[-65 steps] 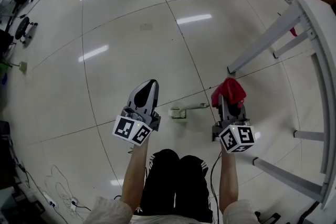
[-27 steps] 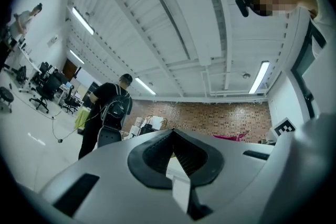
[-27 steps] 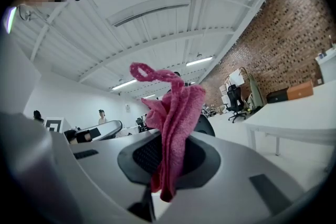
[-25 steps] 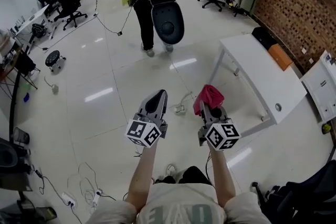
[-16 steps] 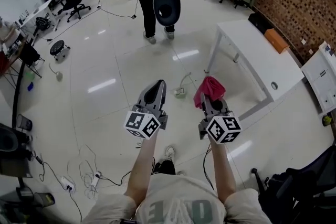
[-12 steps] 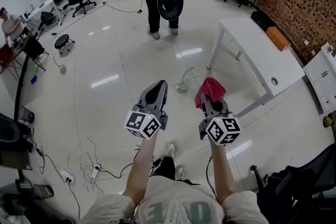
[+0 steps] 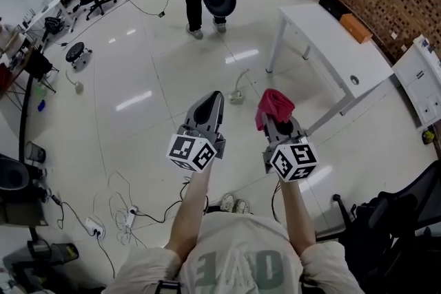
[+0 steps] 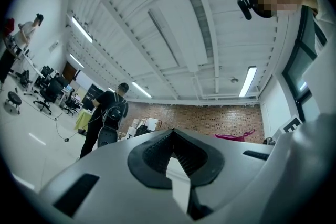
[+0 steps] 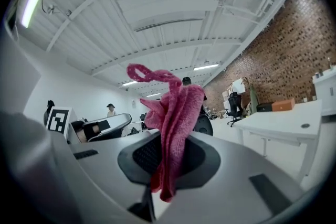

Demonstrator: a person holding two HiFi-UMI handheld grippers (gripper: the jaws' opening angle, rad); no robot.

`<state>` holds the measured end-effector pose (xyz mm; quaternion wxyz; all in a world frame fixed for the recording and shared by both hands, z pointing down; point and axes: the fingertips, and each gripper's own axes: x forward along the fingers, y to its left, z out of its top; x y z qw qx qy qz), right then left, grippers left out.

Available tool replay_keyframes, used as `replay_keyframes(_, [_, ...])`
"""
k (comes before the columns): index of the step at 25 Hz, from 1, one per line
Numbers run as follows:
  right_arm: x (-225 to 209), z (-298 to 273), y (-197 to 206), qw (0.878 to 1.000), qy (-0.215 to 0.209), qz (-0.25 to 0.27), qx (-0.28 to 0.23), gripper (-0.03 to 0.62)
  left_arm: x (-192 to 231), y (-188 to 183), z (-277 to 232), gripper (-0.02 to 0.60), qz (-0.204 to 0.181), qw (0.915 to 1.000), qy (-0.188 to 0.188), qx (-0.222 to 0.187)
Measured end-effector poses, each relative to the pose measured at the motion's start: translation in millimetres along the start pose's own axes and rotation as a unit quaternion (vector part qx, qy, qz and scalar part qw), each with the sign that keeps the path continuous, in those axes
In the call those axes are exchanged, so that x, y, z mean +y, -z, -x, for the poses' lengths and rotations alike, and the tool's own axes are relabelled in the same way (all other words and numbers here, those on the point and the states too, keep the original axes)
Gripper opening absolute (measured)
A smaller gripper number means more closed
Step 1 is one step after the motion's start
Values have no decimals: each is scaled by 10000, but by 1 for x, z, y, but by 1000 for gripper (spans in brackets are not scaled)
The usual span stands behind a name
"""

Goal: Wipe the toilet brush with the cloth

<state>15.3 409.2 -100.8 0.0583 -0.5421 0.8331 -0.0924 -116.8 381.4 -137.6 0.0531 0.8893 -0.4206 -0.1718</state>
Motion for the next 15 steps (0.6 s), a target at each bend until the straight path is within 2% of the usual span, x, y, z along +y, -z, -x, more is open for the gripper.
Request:
replay_keyframes(5, [11, 2, 0, 9999, 28, -102, -54, 32, -9, 2, 3, 3, -100, 9997, 190, 93])
replay_keyframes(15, [29, 11, -1, 9999, -62, -35, -88, 31, -11, 6, 16, 3, -4, 9996, 263, 117])
